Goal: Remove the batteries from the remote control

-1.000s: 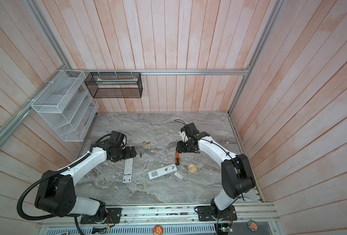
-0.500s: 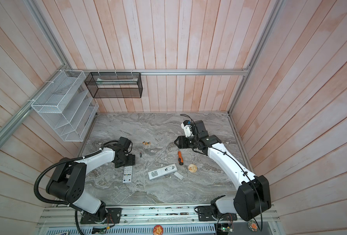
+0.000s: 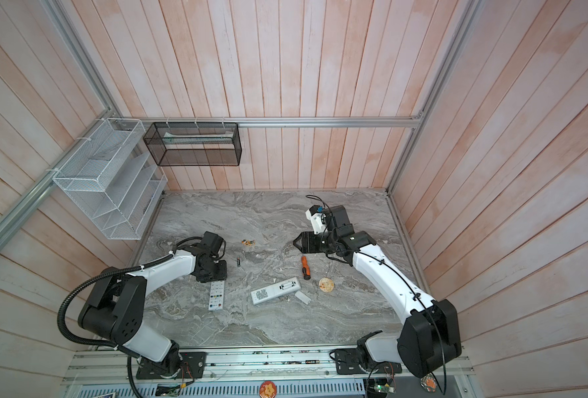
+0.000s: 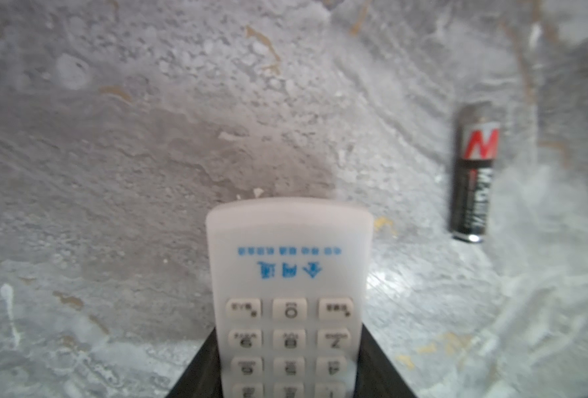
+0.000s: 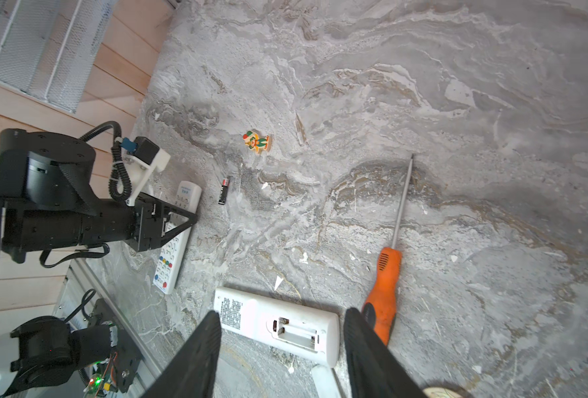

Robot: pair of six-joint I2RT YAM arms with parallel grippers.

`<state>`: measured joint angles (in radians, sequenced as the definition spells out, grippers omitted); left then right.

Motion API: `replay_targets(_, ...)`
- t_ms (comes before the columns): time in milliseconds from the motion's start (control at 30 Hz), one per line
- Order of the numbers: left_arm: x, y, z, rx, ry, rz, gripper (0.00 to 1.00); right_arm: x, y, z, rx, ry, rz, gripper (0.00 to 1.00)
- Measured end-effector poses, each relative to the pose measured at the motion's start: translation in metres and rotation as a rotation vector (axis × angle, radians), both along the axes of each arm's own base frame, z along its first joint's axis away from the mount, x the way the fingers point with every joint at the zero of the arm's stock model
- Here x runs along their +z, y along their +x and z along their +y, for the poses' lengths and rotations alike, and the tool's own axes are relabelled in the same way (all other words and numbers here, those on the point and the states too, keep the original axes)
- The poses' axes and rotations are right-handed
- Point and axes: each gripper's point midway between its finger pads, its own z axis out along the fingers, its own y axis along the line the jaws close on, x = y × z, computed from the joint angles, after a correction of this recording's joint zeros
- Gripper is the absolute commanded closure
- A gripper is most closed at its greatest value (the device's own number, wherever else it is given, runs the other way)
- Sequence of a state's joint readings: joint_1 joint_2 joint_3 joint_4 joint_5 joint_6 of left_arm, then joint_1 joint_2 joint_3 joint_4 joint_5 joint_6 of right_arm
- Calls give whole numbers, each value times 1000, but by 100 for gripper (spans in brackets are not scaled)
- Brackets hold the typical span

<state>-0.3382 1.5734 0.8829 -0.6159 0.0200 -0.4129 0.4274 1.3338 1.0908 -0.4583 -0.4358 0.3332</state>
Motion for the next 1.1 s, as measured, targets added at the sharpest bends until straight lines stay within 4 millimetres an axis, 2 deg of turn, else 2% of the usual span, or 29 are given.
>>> replay_targets(100, 33, 7, -11, 1, -135, -68, 55, 11, -4, 8, 35, 61, -18, 41)
replay_targets(267, 123, 33, -39, -18, -509, -296, 55, 30, -19, 23, 119, 190, -28, 39)
replay_targets(333, 157, 40, -56, -62, -673, -361, 55, 36, -26, 29, 159, 243, -24, 37)
replay_targets(433, 191, 40, -85, -157, -914, -388, 55, 45, -37, 36, 218, 312, -14, 34)
replay_targets(500, 202, 36, -99, -208, -1051, -372, 56, 52, -44, 39, 253, 348, -12, 31)
replay_targets(600, 205, 26, -112, -264, -1196, -307, 57, 64, -52, 41, 290, 380, -33, 25)
replay_targets(767, 226, 9, -124, -386, -1300, -269, 57, 81, -61, 42, 321, 420, -65, 11)
replay_targets(900, 238, -4, -132, -465, -1334, -253, 57, 77, -72, 52, 356, 443, -43, 2)
replay_targets(1100, 242, -10, -134, -488, -1350, -237, 57, 74, -91, 77, 430, 427, -61, 2)
